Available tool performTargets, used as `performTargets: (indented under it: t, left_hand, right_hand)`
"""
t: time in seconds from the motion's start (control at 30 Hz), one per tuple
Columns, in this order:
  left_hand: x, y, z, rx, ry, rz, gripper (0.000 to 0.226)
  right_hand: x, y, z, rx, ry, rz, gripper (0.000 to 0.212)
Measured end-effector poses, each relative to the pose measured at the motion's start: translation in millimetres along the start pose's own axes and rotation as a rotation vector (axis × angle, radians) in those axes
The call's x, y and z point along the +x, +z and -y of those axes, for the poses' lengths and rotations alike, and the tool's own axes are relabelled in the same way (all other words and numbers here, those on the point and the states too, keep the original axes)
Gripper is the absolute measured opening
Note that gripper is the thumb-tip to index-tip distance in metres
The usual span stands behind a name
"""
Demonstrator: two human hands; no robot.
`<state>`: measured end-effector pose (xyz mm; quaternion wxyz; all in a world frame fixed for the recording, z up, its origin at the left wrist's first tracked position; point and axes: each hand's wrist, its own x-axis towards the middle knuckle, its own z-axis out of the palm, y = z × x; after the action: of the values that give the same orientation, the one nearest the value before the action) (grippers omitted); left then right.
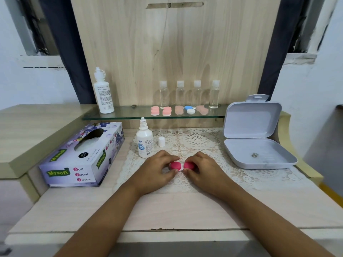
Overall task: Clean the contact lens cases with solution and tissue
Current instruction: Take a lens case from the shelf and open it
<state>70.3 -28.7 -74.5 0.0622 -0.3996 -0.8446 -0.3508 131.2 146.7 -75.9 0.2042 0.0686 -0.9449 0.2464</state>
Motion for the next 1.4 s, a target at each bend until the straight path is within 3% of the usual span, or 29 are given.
performTargets:
  t: [0.2,0.4,0.63,0.77,0.9,1.03,1.13,1.4]
  left_hand:
    - [-2,-3,-5,-0.054,-0.032,0.014,0.026]
    - [-2,-1,-2,0.007,-0.016,0.012,0.045]
    - [3,1,-3,0.064,-0.053,-0.023,0.023]
    - [2,0,-6,0.128,-0.079,-0.046,0.036]
    - [0,-1,-7,0.039,-0.086,0.009,0.056]
    - [-3,-2,-8,-0.095,-0.055,0.044,0.053]
    - [-2,-3,-10,-0.019,-0.021,0.04,0.056]
    - [3,0,-3,0.015,-0.062,0.018,0.024]
  right_hand:
    - [0,0,0,0.001,0.008,-0.007,0.021]
    - [-1,0,0,0.003,0.009,-0.006,0.02]
    - [0,-1,0,-0.002,0.008,-0.003,0.022]
    - [0,0,0,0.0,0.006,-0.001,0.022]
    - [0,-1,0,0.006,0.008,-0.002,0.021]
    - [0,-1,0,0.004,0.008,0.011,0.021]
    - [0,-1,0,0.004,0.005,0.014,0.022]
    - [0,0,-2,0.011,0.01,0.008,0.021]
